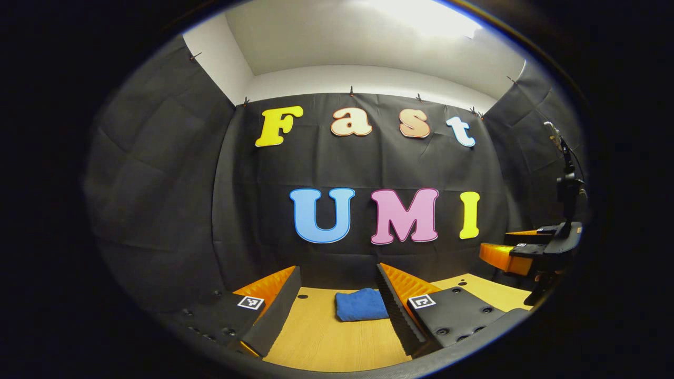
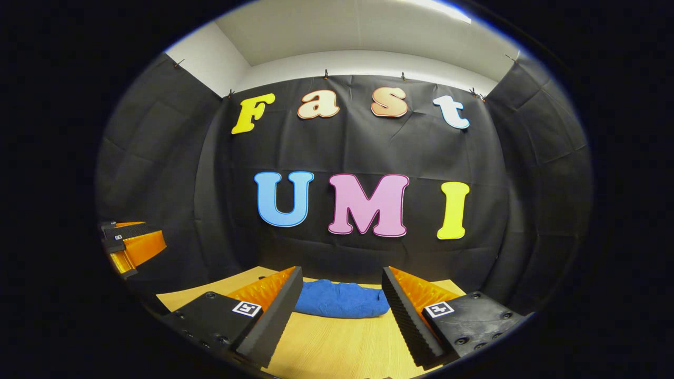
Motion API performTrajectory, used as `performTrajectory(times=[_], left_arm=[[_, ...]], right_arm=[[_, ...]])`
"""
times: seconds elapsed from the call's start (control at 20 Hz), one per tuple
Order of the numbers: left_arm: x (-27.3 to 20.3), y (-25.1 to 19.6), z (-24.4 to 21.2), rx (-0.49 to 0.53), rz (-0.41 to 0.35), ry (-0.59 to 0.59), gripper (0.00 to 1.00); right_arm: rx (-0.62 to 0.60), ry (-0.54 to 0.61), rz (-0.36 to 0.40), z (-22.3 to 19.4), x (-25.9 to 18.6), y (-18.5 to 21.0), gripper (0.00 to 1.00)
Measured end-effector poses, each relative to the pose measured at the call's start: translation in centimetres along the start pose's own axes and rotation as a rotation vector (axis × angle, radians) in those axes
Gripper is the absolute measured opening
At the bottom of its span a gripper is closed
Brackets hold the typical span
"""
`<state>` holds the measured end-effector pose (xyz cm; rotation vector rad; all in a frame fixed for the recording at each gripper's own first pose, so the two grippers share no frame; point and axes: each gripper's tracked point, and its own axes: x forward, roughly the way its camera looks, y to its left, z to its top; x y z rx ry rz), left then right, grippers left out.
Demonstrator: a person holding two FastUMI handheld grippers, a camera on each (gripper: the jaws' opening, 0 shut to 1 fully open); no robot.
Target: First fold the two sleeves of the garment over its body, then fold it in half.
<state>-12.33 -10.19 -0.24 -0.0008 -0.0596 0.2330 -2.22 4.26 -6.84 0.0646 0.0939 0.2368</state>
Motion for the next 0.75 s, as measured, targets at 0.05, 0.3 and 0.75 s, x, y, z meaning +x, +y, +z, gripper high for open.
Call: performTrajectory(times=[0.05, 0.3, 0.75], left_arm=[[0.05, 0.03, -0.02, -0.004, 0.000, 0.003, 0.82], [0.14, 0.38, -0.25, -0.020, 0.005, 0.010, 0.82], [0.65, 0.79, -0.35, -0.027, -0.006, 0.013, 0.82]], right_arm=[[-0.003, -0.001, -0.001, 0.01, 0.00, 0.00, 0.96], [0.001, 0.006, -0.003, -0.13, 0.02, 0.08, 0.95], [-0.001, -0.001, -0.005, -0.35, 0.31, 0.39, 0.96]])
